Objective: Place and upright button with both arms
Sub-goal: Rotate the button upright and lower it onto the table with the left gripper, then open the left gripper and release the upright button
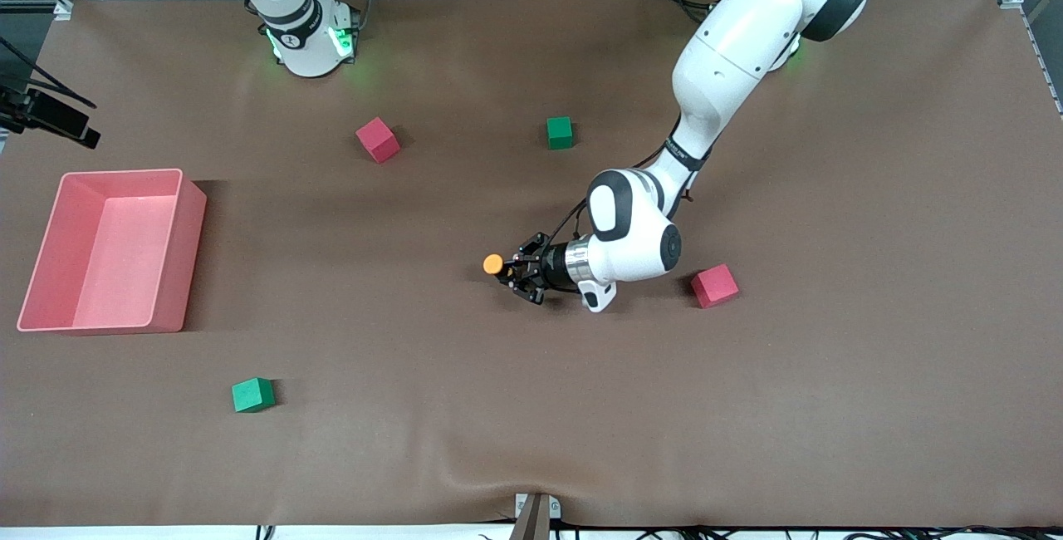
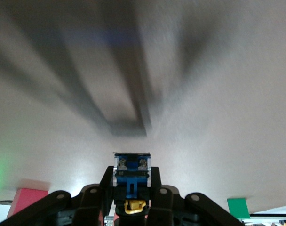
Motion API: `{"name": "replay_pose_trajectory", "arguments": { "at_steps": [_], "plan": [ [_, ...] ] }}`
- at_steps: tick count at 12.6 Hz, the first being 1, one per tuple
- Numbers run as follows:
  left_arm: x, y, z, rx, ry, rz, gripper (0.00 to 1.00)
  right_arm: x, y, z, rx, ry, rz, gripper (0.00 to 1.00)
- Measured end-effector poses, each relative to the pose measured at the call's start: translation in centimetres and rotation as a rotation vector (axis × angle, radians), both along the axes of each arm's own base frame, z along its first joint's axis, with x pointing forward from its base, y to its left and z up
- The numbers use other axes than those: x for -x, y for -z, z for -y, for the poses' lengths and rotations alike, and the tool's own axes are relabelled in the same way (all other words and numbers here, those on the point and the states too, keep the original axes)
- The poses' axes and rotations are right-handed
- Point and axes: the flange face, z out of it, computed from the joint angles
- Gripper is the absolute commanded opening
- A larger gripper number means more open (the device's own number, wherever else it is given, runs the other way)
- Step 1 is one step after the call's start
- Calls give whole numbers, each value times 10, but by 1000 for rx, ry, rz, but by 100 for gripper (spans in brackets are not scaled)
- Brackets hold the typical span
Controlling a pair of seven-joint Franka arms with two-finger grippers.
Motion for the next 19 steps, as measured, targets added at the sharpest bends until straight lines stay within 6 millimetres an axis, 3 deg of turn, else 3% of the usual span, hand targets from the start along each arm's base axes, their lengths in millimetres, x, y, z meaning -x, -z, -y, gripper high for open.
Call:
{"name": "replay_pose_trajectory", "arguments": {
  "at_steps": [4,5,6,7,11,13,16,19],
  "plan": [
    [-5,6,-9,-1,-18,-7,58,0,0,0,0,0,0,100],
    [-5,6,-9,-1,-18,-7,71,0,0,0,0,0,0,100],
    [-5,6,-9,-1,-18,-7,95,0,0,0,0,0,0,100],
    [-5,6,-9,-1,-17,-8,100,0,0,0,0,0,0,100],
    [-8,3,-9,4,-20,-1,100,0,0,0,0,1,0,100],
    [-17,-12,-12,15,-29,23,100,0,0,0,0,1,0,100],
    [-38,-66,-23,-12,30,146,100,0,0,1,0,3,0,100],
    [-46,-123,-33,-89,202,228,100,0,0,5,0,9,0,100]
  ]
}}
